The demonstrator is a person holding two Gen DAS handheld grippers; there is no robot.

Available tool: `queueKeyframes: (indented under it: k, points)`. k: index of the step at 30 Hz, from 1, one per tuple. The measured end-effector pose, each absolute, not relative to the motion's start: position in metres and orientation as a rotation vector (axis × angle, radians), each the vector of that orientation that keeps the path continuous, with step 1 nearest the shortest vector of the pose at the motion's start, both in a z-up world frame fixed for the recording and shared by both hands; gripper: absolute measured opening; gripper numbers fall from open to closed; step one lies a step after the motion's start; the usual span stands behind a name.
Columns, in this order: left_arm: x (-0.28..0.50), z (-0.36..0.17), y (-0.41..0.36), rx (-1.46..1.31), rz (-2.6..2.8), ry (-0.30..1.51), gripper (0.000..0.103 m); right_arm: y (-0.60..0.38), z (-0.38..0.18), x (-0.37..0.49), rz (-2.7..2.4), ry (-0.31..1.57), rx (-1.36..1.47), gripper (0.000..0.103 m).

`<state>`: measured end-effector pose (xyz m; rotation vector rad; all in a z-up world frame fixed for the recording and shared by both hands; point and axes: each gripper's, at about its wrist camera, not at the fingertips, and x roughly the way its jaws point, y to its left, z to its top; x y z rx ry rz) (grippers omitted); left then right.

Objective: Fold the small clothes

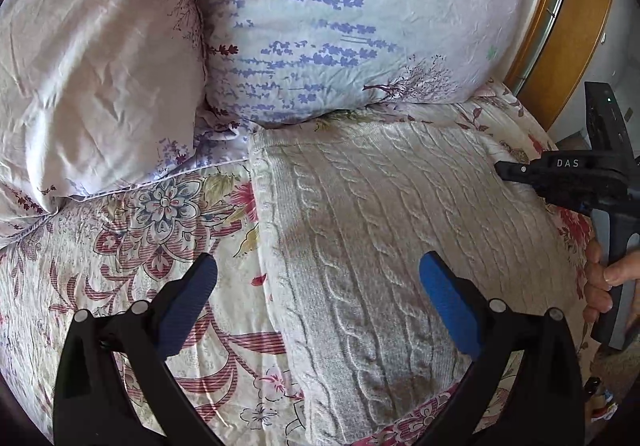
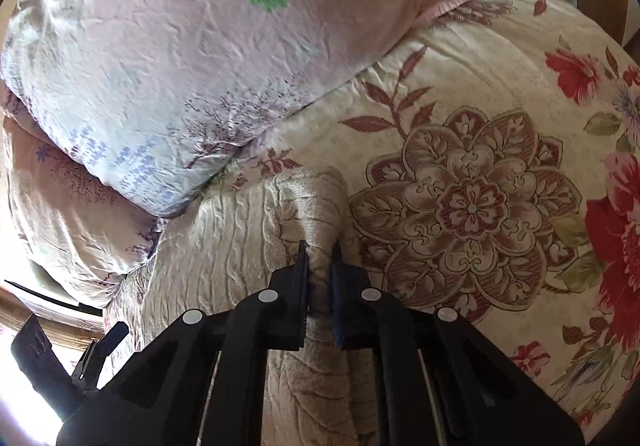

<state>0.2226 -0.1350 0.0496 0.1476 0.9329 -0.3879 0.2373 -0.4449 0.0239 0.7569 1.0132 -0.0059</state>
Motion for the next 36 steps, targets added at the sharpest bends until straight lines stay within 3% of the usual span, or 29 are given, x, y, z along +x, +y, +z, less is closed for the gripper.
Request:
queueKeyframes:
  k: [2, 8, 12, 17, 30, 31, 32, 33, 34, 36]
  points:
    - [0.22, 0.051, -0.139, 0.177, -0.378, 0.914, 0.101, -0.446, 0.028, 0.237, -0.012, 1.013, 0.762, 0.019]
    - [0.211, 0.061, -0.147, 0.233, -0.366, 0.843, 0.101, -0.437, 0.076, 0.207, 0.067, 0.836, 0.691, 0.023]
    - [0.207, 0.049, -0.16, 0.311, -0.366, 0.871, 0.101, -0.412, 0.071, 0.2, 0.119, 0.898, 0.616, 0.036]
    - [0.209, 0.036, -0.166, 0.338, -0.368, 0.912, 0.101, -0.408, 0.032, 0.194, 0.068, 0.979, 0.677, 0.037]
    - [0.215, 0.038, -0.153, 0.249, -0.376, 0.965, 0.101, -0.426, 0.032, 0.189, 0.071, 0.955, 0.815, 0.041]
    - [0.215, 0.042, -0.147, 0.231, -0.377, 0.958, 0.101, -0.431, 0.036, 0.187, 0.052, 0.952, 0.812, 0.045]
    - [0.216, 0.046, -0.138, 0.194, -0.382, 0.953, 0.101, -0.435, 0.041, 0.186, 0.032, 0.946, 0.803, 0.063]
    - [0.219, 0.049, -0.128, 0.138, -0.394, 0.956, 0.101, -0.439, 0.045, 0.185, -0.01, 0.948, 0.78, 0.095]
    - [0.224, 0.052, -0.116, 0.069, -0.401, 0.965, 0.101, -0.443, 0.048, 0.184, -0.033, 0.942, 0.765, 0.102]
    - [0.234, 0.053, -0.097, -0.03, -0.388, 0.978, 0.101, -0.451, 0.047, 0.185, -0.021, 0.959, 0.771, 0.102]
